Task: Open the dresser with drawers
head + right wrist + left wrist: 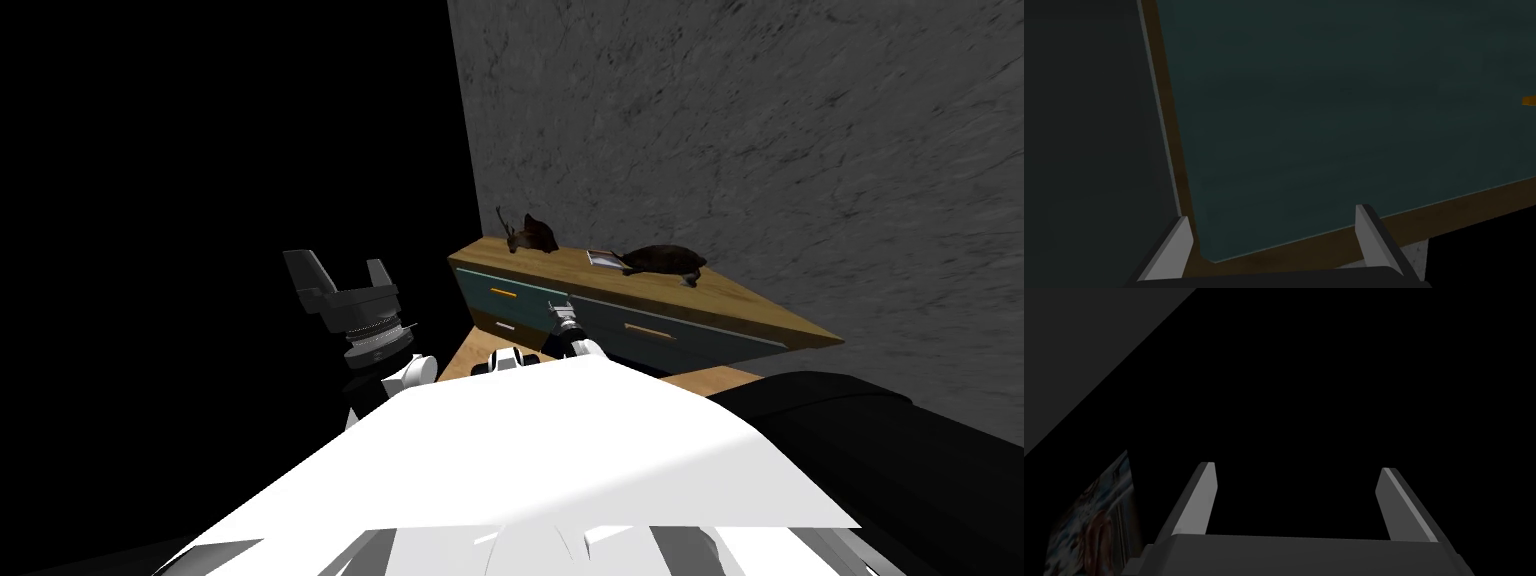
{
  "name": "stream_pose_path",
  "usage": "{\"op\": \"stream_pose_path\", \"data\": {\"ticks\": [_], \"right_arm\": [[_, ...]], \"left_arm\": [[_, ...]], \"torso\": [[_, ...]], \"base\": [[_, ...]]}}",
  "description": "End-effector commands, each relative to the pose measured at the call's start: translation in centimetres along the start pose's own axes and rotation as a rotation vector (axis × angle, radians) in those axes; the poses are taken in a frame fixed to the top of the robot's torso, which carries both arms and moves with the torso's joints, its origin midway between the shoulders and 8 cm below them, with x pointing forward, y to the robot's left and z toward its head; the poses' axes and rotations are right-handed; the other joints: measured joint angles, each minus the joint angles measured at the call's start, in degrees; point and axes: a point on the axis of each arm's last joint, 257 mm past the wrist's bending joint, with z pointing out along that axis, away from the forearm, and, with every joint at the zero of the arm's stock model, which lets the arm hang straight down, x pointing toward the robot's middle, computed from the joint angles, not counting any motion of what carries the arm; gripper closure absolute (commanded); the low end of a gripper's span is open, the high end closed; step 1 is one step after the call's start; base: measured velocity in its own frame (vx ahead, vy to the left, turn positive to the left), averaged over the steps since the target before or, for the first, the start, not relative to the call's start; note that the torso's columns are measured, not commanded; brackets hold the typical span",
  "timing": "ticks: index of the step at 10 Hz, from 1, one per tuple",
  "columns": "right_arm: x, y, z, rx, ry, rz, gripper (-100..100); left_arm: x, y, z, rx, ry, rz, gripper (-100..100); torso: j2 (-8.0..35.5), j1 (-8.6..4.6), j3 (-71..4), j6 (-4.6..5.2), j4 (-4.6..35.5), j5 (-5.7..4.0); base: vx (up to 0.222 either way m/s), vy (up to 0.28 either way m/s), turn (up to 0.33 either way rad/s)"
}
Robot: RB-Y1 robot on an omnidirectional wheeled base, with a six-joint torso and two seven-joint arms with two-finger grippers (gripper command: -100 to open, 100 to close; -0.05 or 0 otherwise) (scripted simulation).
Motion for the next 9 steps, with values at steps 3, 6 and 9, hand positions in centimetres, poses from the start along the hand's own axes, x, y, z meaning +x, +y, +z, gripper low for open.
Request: {"op": "stream_pose_path", "data": {"ticks": [3, 6, 9], "right_arm": [[2.5, -0.2, 0.0, 0.046, 0.049, -0.154, -100], [3.1, -0.7, -0.1, 0.075, 0.061, -0.255, -100], [4.2, -1.5, -0.3, 0.124, 0.084, -0.410, -100]], "left_arm": [[0.0, 0.0, 0.0, 0.000, 0.000, 0.000, 0], [0.0, 0.0, 0.0, 0.000, 0.000, 0.000, 0], [0.0, 0.0, 0.0, 0.000, 0.000, 0.000, 0]], "torso": [[-0.37, 0.14, -0.12, -0.22, -0.17, -0.14], [-0.35, 0.27, -0.14, -0.28, -0.15, -0.15], [-0.20, 0.20, -0.05, -0.39, 0.05, -0.05]], "base": [[0.074, 0.074, -0.058], [0.035, 0.061, -0.008], [0.055, 0.067, -0.050]]}}
